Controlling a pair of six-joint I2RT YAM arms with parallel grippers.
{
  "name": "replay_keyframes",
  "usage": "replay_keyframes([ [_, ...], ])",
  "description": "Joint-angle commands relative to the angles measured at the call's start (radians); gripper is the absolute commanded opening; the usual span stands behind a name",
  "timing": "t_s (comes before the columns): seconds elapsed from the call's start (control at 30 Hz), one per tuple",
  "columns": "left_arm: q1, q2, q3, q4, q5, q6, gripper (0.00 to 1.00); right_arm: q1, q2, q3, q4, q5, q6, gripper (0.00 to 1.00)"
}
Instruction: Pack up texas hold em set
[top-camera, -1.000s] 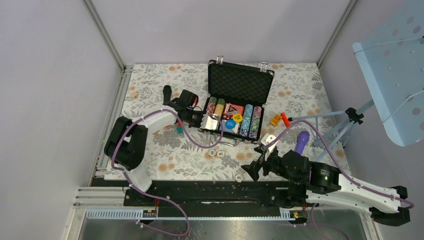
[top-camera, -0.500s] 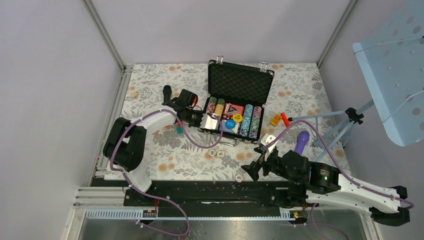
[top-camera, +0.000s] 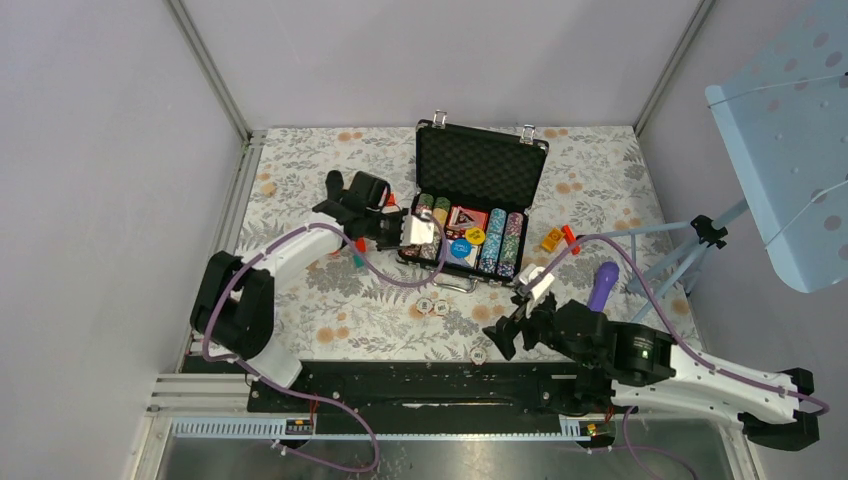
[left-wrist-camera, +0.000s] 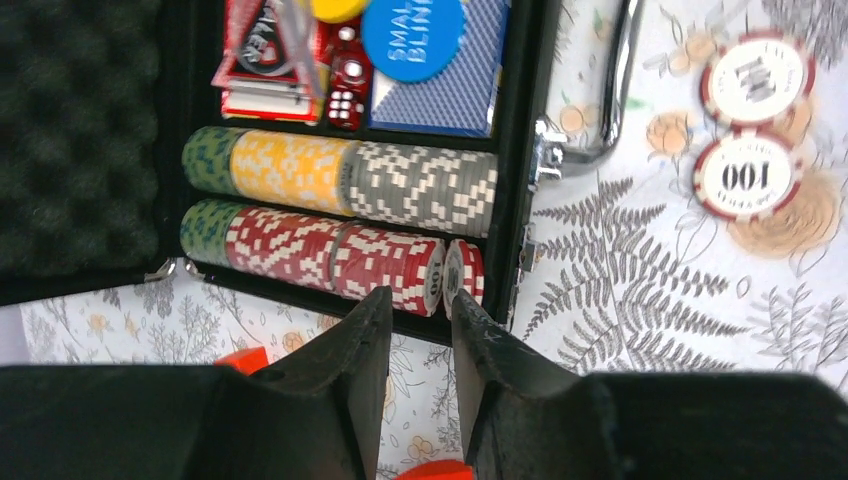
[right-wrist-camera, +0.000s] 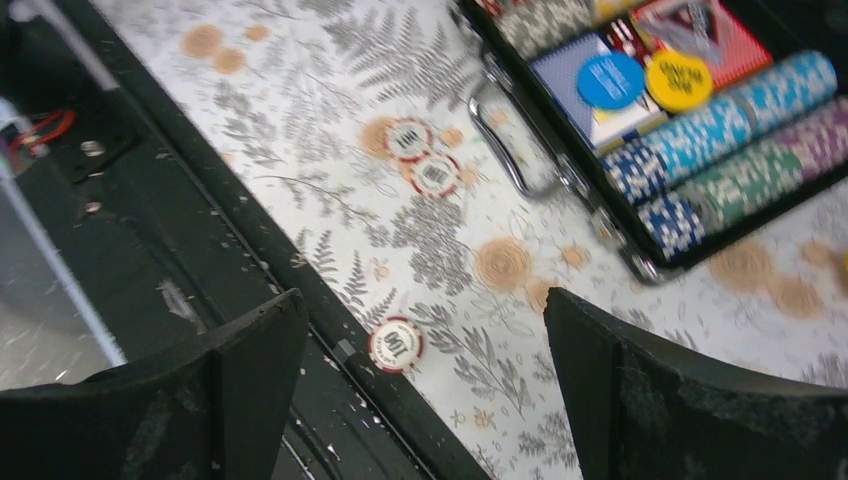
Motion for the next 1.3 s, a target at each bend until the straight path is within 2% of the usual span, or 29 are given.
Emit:
replay_keyframes([
  [0.0, -0.005, -0.092, 0.083, 0.098, -0.015, -0.434, 0.32, -0.002, 0.115, 0.048, -0.129, 0.179, 0.195, 0.95],
  [0.03, -0.004, -0.110, 0.088, 0.104, -0.023, -0.511, 0.37, -0.002, 0.160, 0.061, -0.163, 0.184, 0.235, 0.95],
  [0.2, -0.011, -0.266, -0.010, 0.206, -0.030, -0.797, 0.75, -0.002, 0.394, 0.094, -0.255, 0.128, 0.500, 0.96],
  [0.3, -0.014, -0.380, -0.079, 0.293, -0.223, -1.115, 0.96, -0.002, 0.455, 0.046, -0.193, 0.053, 0.605, 0.94],
  [0.33, -0.014, -0.402, -0.081, 0.275, -0.309, -1.195, 0.99, -0.002, 0.467, 0.026, -0.161, 0.032, 0.631, 0.93],
  [0.43, -0.006, -0.415, -0.013, 0.111, -0.477, -1.356, 0.99, -0.002, 0.508, -0.008, -0.120, 0.012, 0.684, 0.91],
  [0.57, 0.024, -0.403, 0.040, -0.062, -0.481, -1.383, 0.99, 0.009, 0.578, 0.001, -0.086, -0.007, 0.679, 0.89],
  [0.8, 0.082, -0.468, -0.038, -0.038, -0.457, -1.376, 0.99, 0.047, 0.767, 0.072, -0.113, 0.020, 0.717, 0.87],
  [0.9, 0.089, -0.463, -0.036, -0.039, -0.454, -1.380, 0.99, 0.049, 0.830, 0.093, -0.095, 0.008, 0.721, 0.83],
  [1.27, 0.093, -0.451, -0.034, -0.045, -0.410, -1.384, 0.99, 0.064, 0.940, 0.158, -0.077, -0.003, 0.667, 0.75],
])
